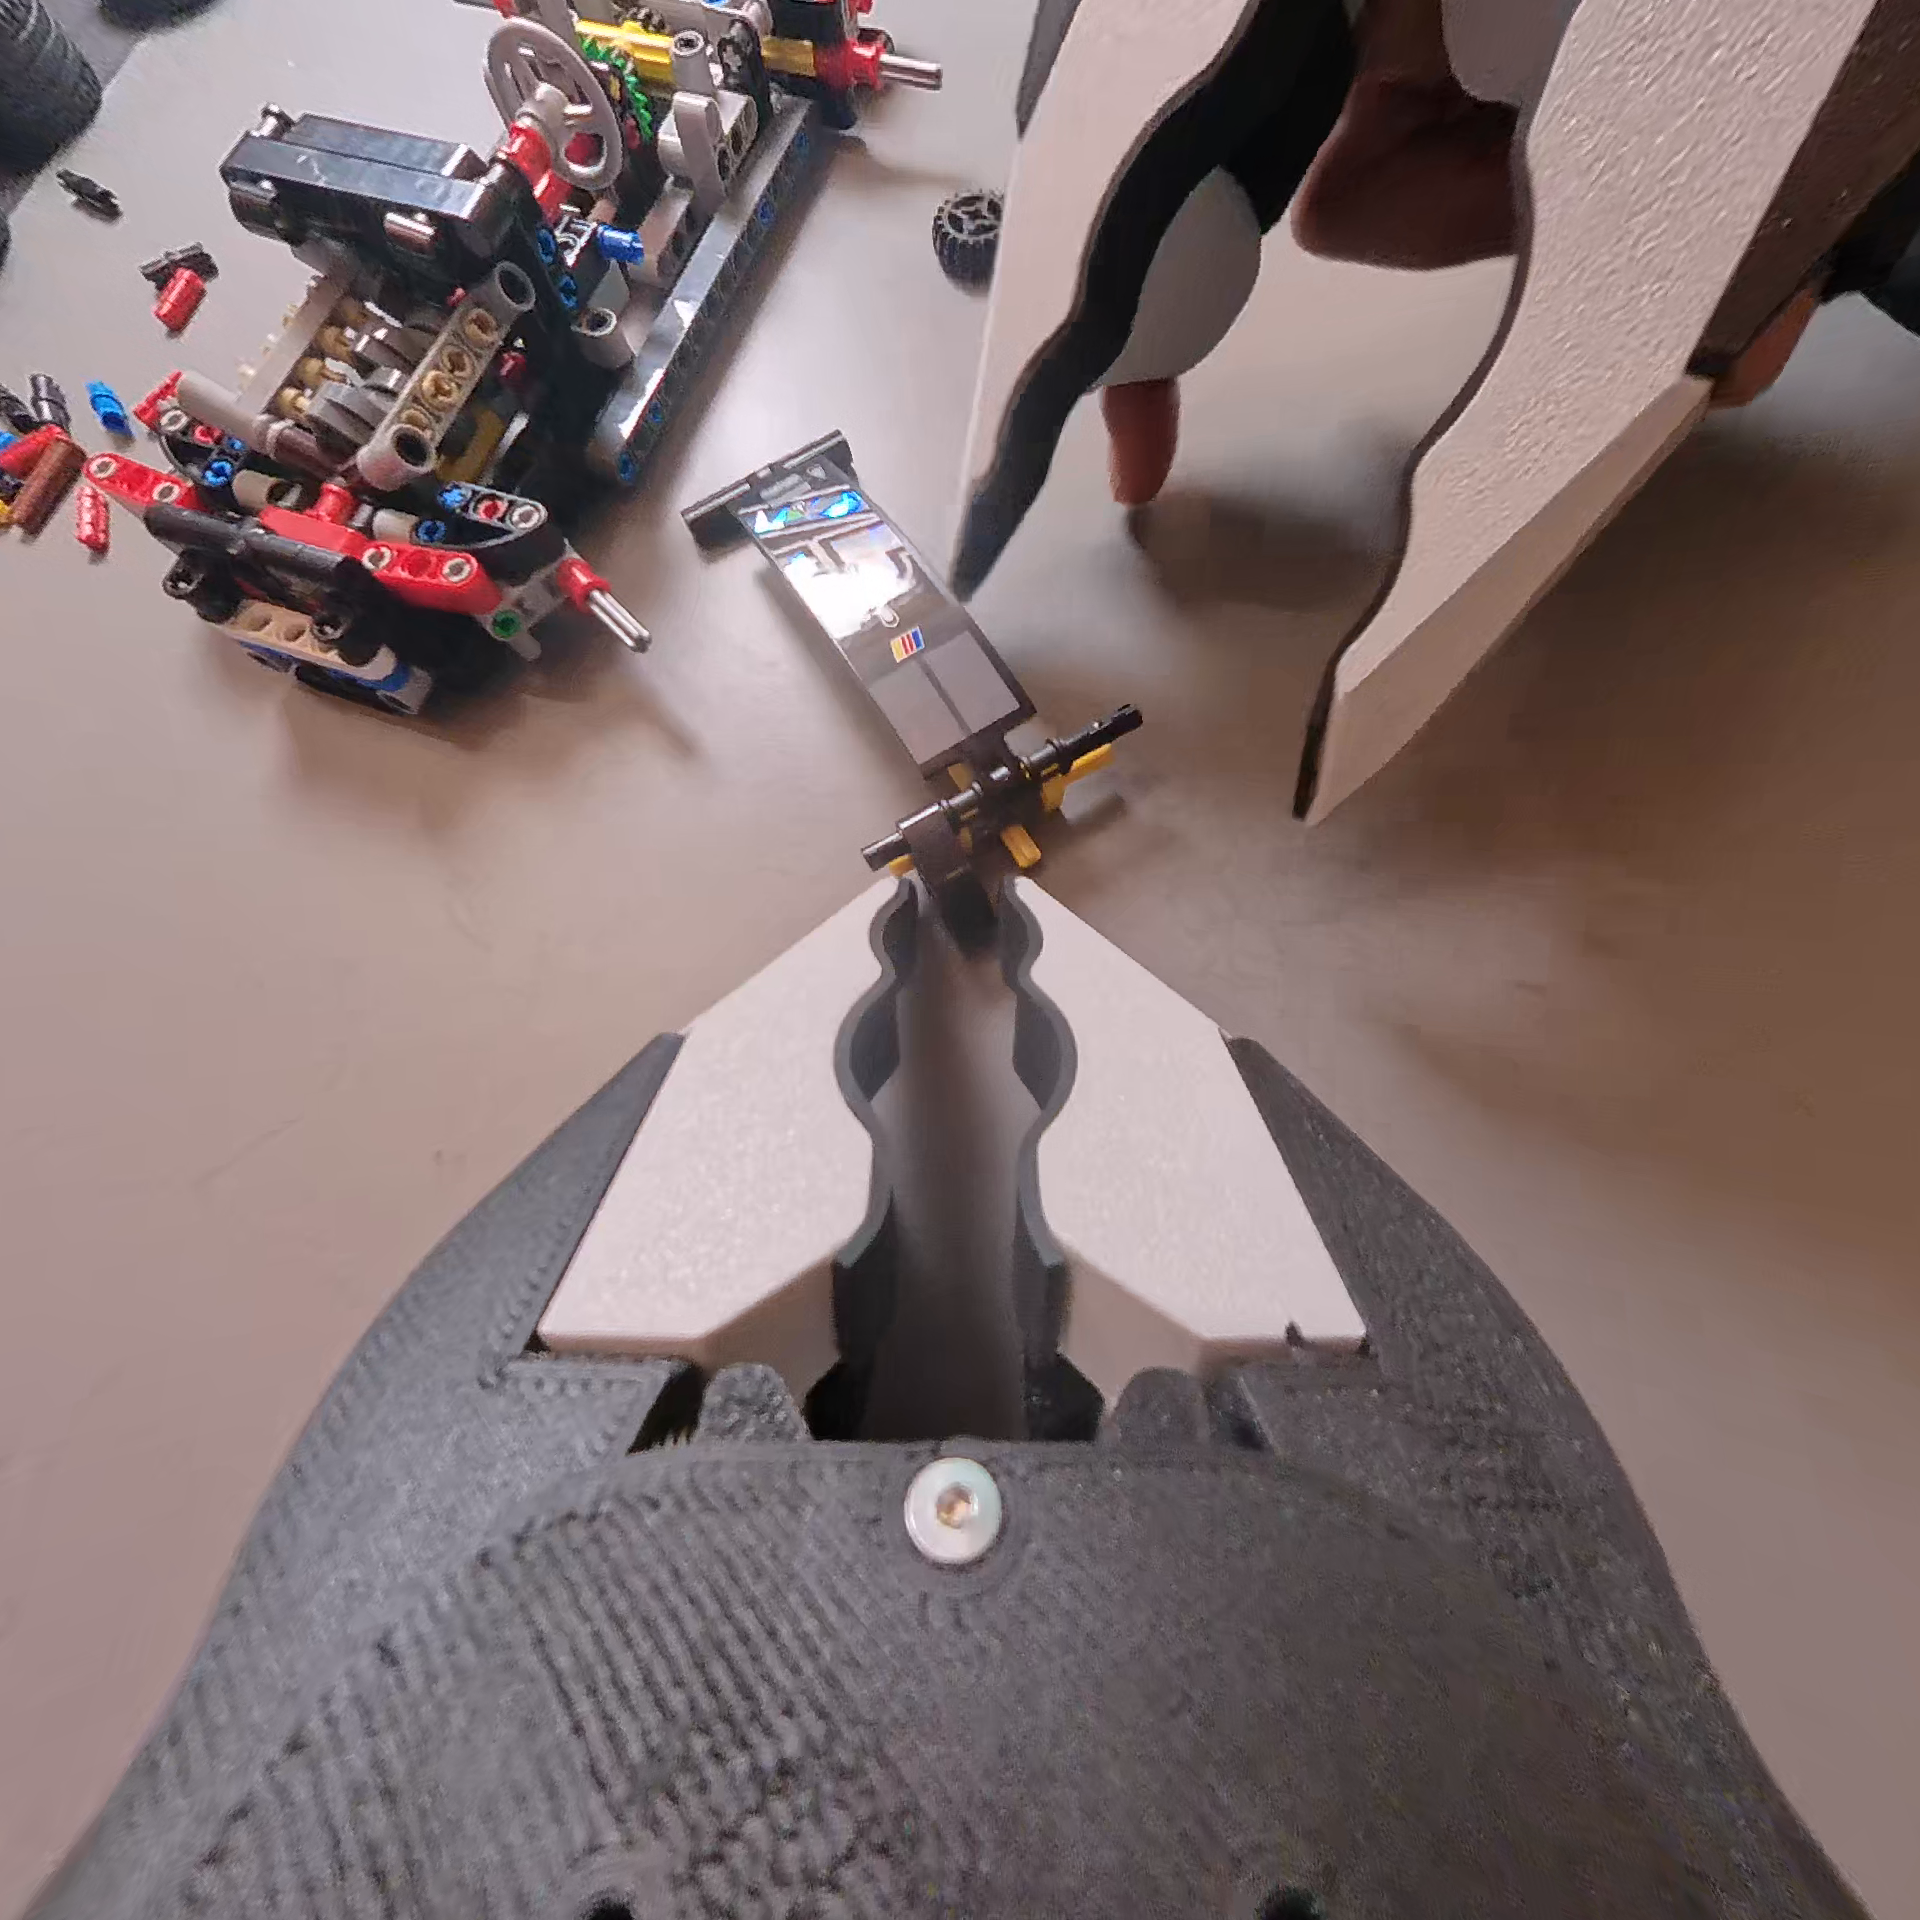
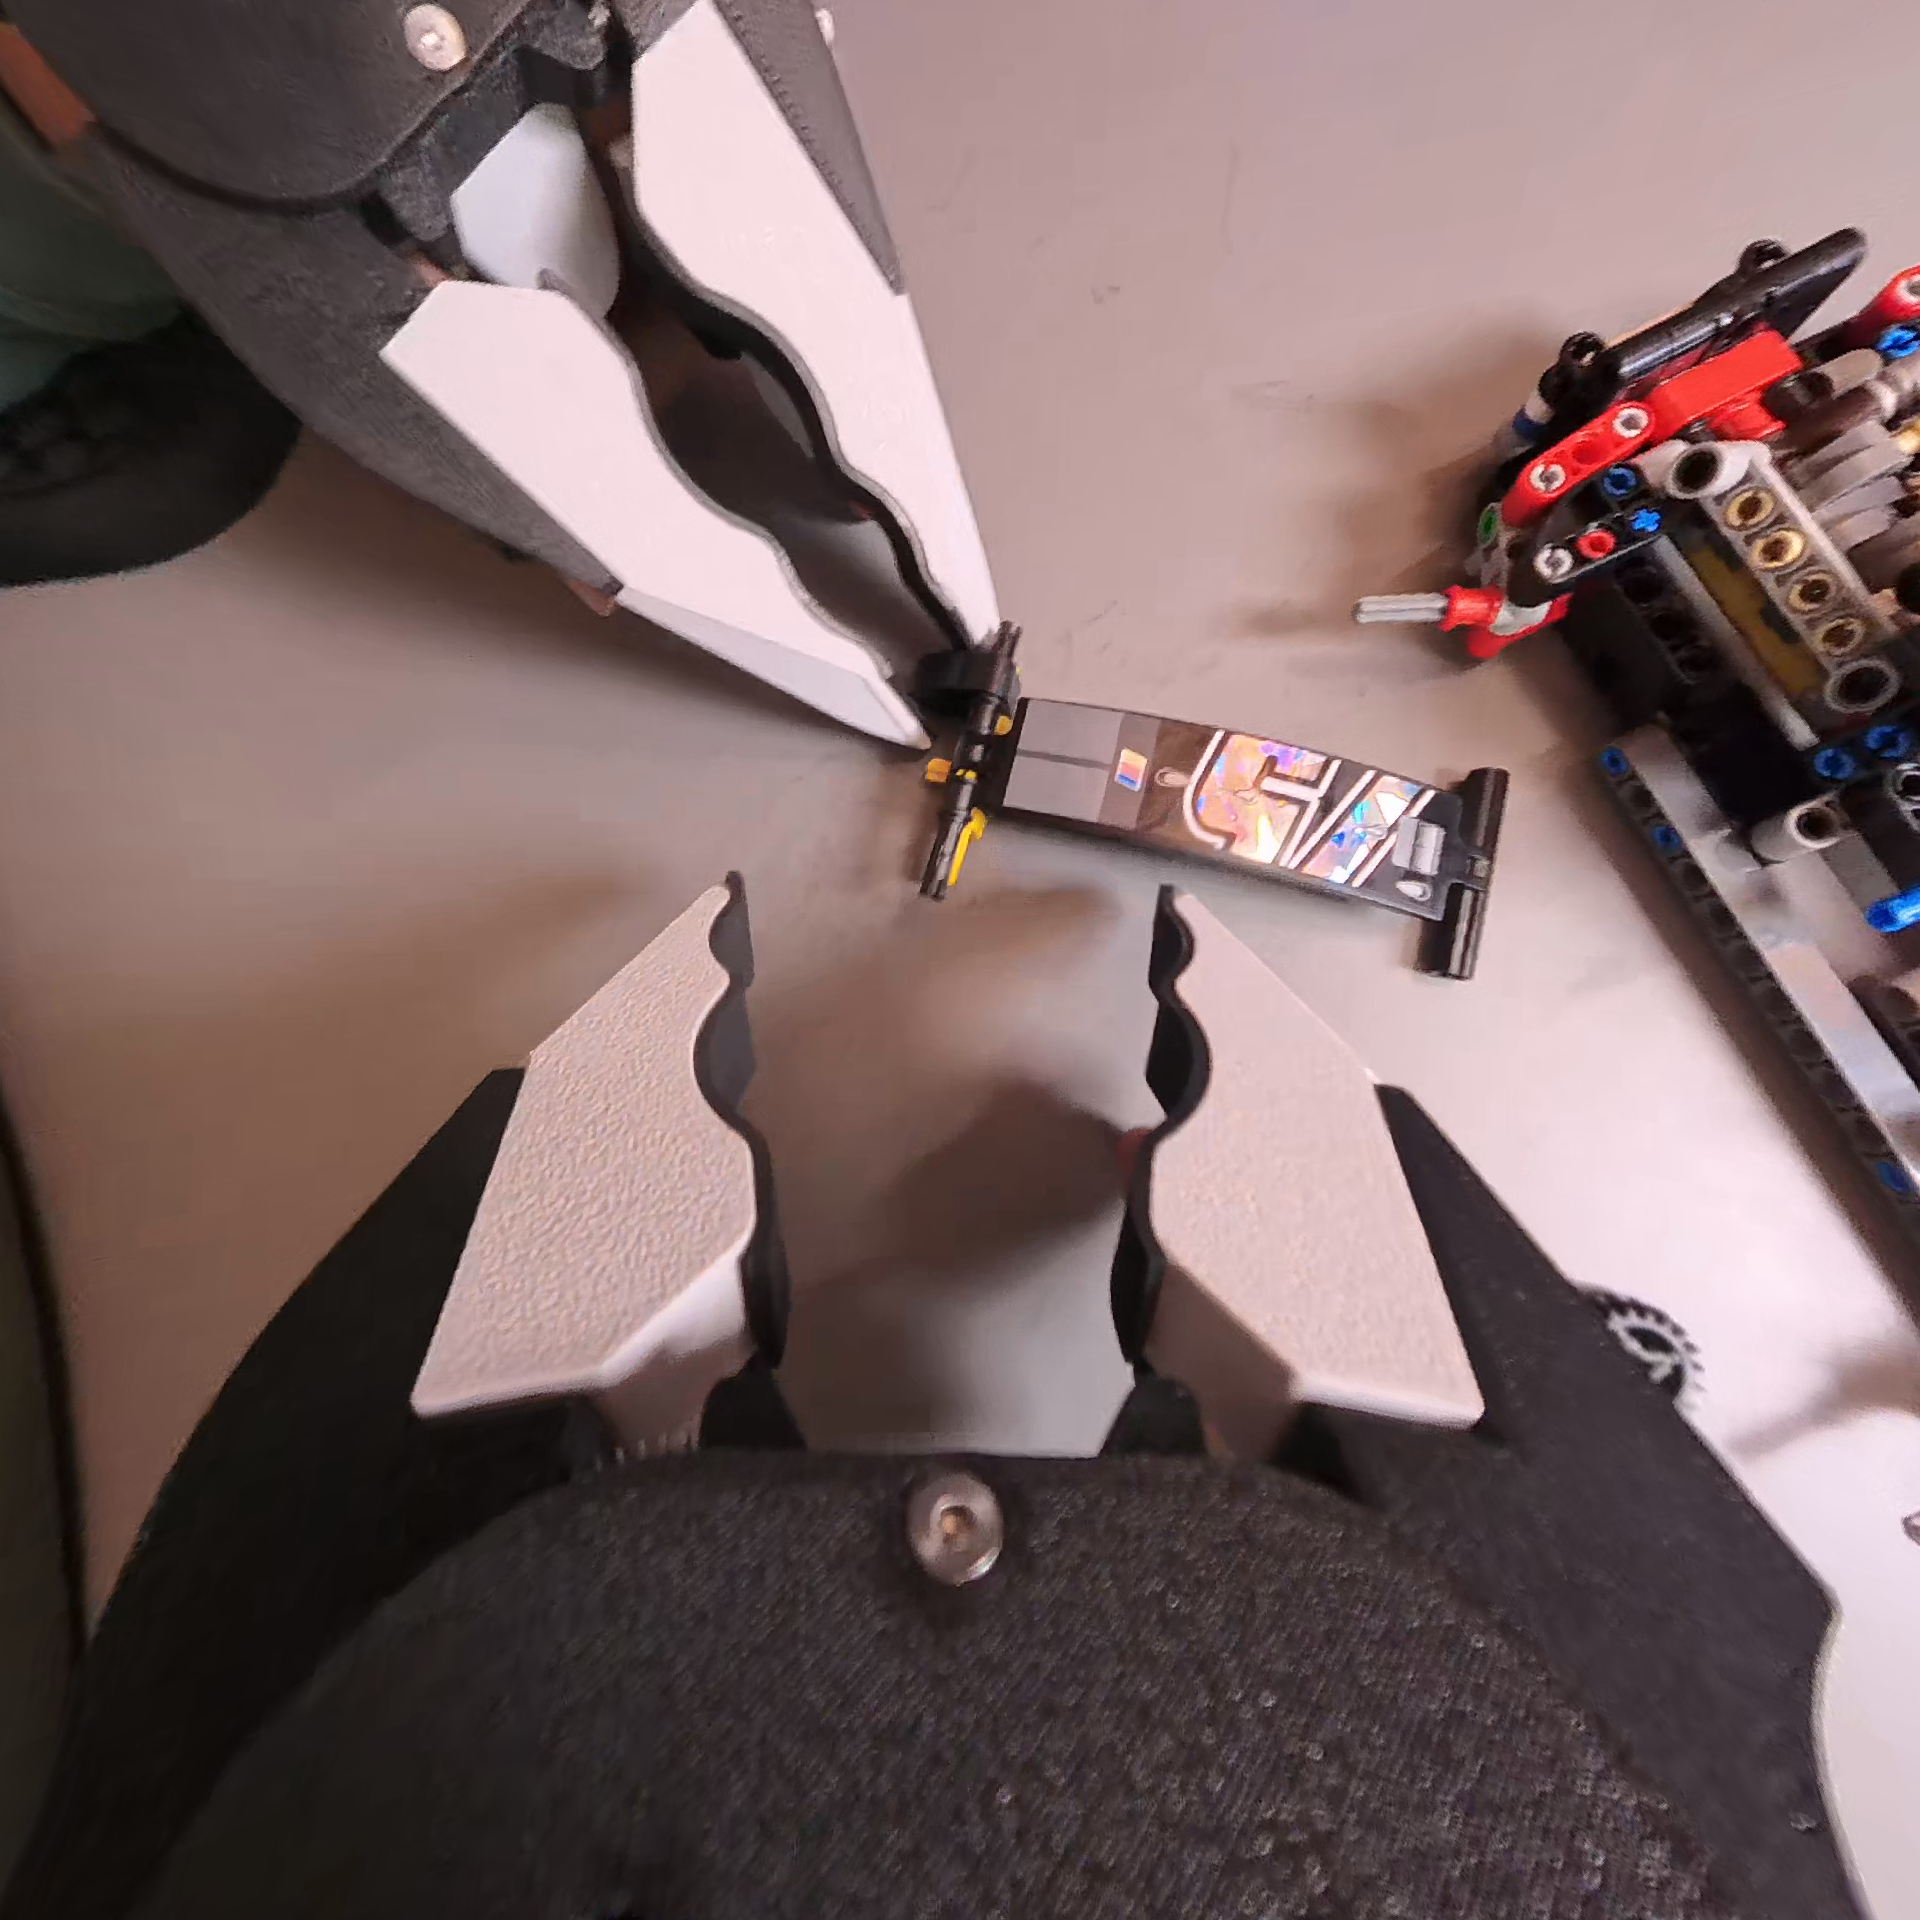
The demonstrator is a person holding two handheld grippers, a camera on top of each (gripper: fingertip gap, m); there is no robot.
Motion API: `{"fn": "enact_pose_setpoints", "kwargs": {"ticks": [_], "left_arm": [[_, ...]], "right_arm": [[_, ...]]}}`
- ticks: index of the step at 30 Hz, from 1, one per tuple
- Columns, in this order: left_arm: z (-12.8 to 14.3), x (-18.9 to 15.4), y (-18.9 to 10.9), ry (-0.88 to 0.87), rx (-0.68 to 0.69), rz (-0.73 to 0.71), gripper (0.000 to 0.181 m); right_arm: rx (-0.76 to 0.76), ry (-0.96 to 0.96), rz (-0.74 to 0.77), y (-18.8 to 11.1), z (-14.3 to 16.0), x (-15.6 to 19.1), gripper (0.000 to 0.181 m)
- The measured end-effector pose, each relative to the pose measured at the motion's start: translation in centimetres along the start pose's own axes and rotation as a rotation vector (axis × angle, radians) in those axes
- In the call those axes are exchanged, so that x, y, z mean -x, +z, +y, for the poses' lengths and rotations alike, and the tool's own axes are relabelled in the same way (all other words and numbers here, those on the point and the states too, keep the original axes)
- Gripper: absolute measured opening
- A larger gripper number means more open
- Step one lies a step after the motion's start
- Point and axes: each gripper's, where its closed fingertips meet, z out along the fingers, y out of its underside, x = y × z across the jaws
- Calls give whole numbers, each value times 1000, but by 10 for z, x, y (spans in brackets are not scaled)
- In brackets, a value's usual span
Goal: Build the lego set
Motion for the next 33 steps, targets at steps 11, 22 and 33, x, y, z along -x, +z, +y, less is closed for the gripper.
{"fn": "enact_pose_setpoints", "kwargs": {"ticks": [11,22,33], "left_arm": [[-8,4,8,117,-16,24,8],[-16,20,-20,58,-117,0,23],[-61,-45,-55,-10,-396,278,31]], "right_arm": [[134,-100,178,-78,57,-102,56],[31,-182,136,-62,44,-93,18],[-620,-426,-170,-57,-59,44,18]]}}
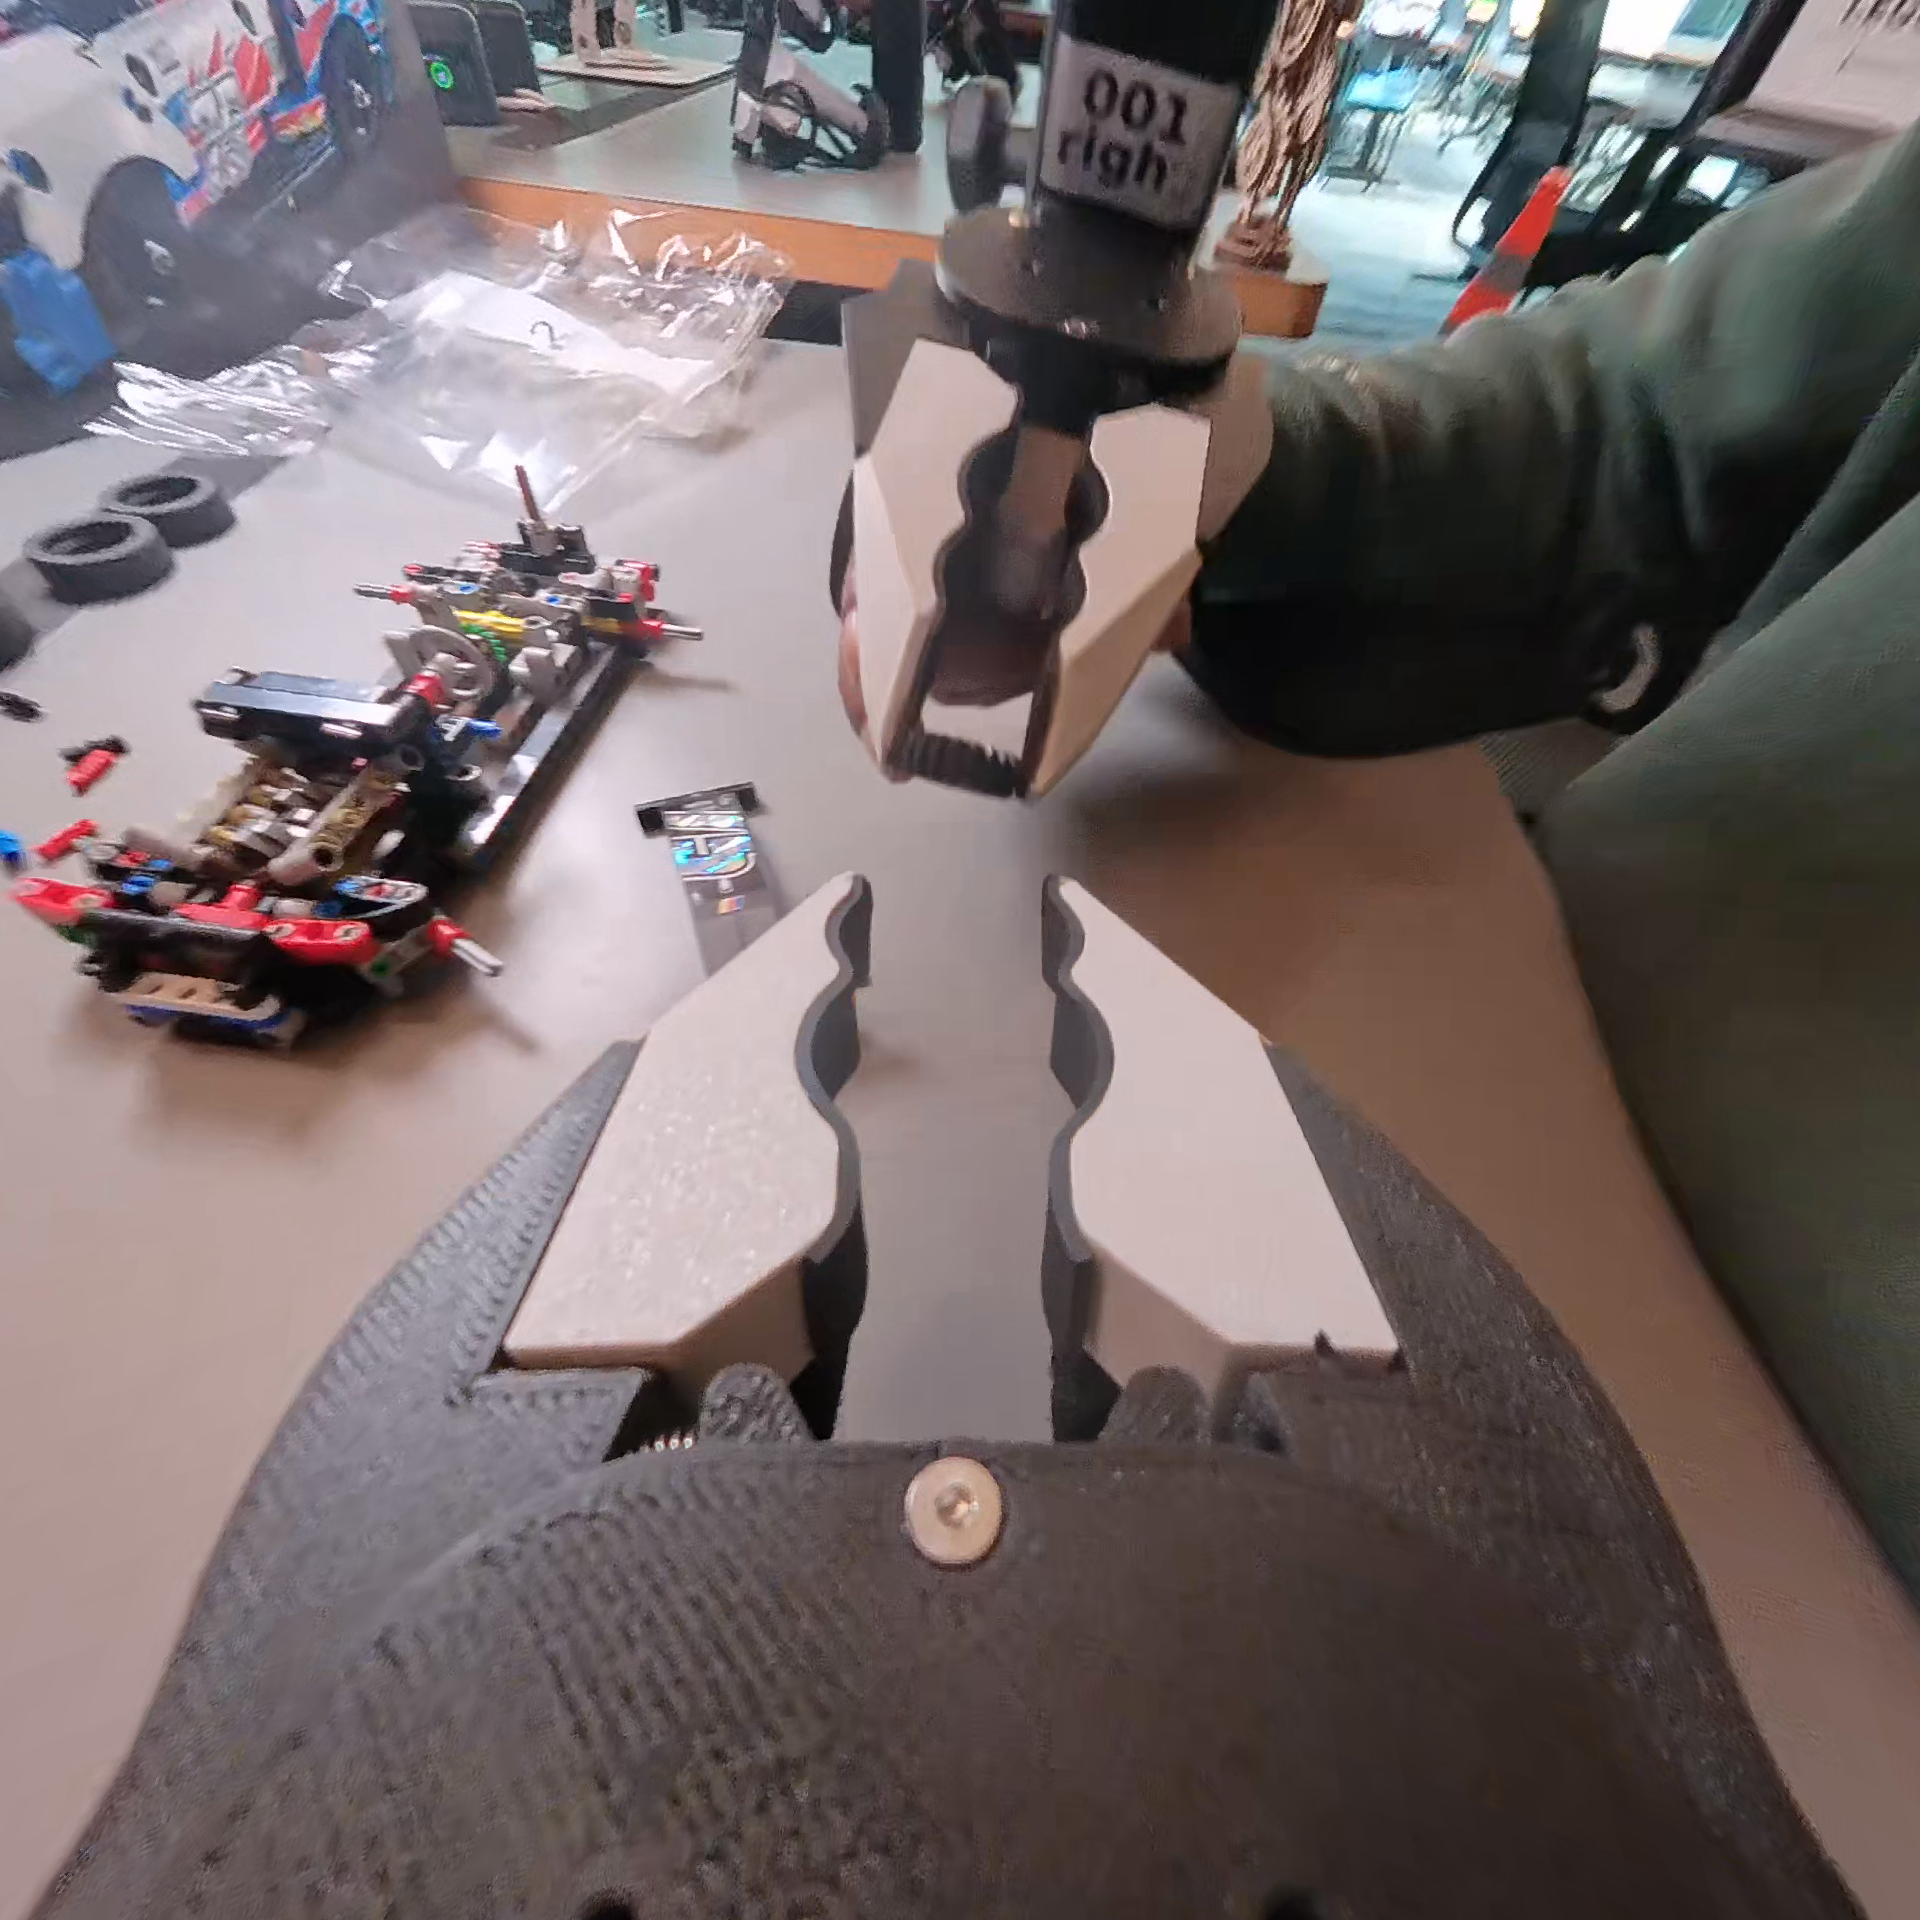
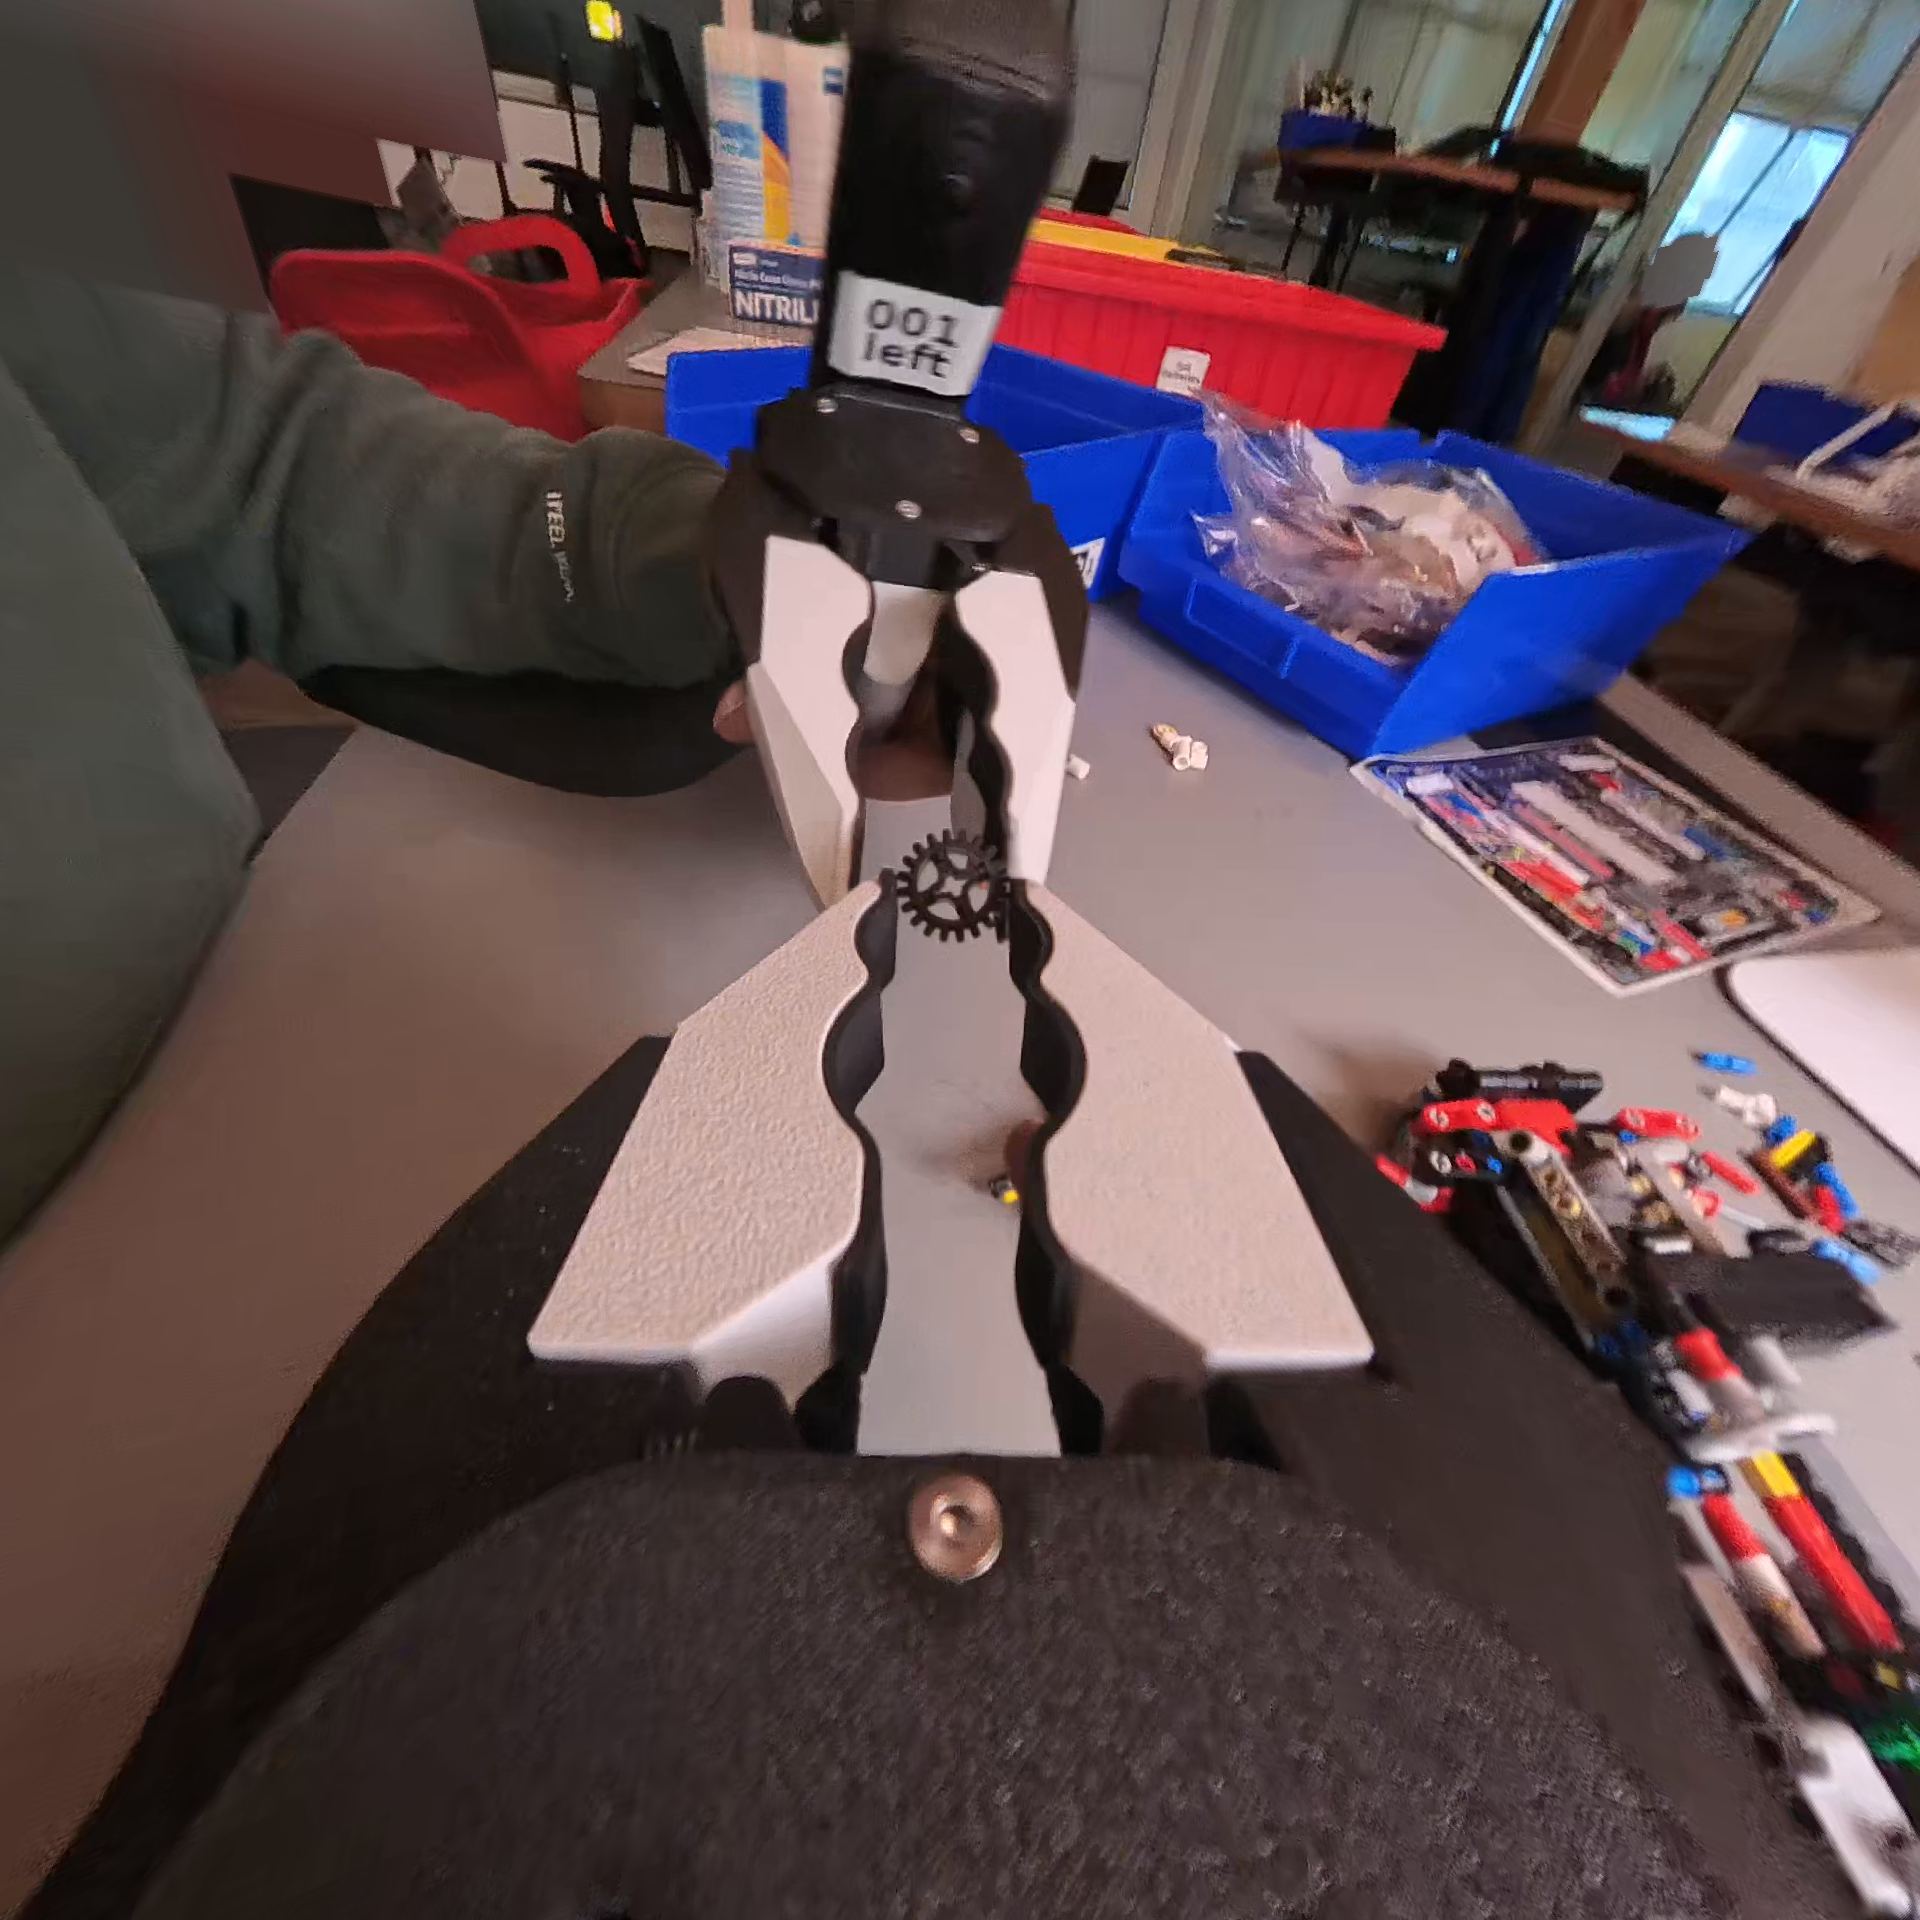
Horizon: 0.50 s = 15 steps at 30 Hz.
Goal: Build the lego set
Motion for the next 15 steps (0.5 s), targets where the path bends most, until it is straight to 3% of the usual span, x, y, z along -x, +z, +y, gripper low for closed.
{"fn": "enact_pose_setpoints", "kwargs": {"ticks": [6,15], "left_arm": [[-15,-24,-7,-232,-120,256,36],[-27,-33,-9,-357,-213,384,26]], "right_arm": [[-28,-150,1,7,-7,17,18],[-57,-233,-15,7,-16,28,18]]}}
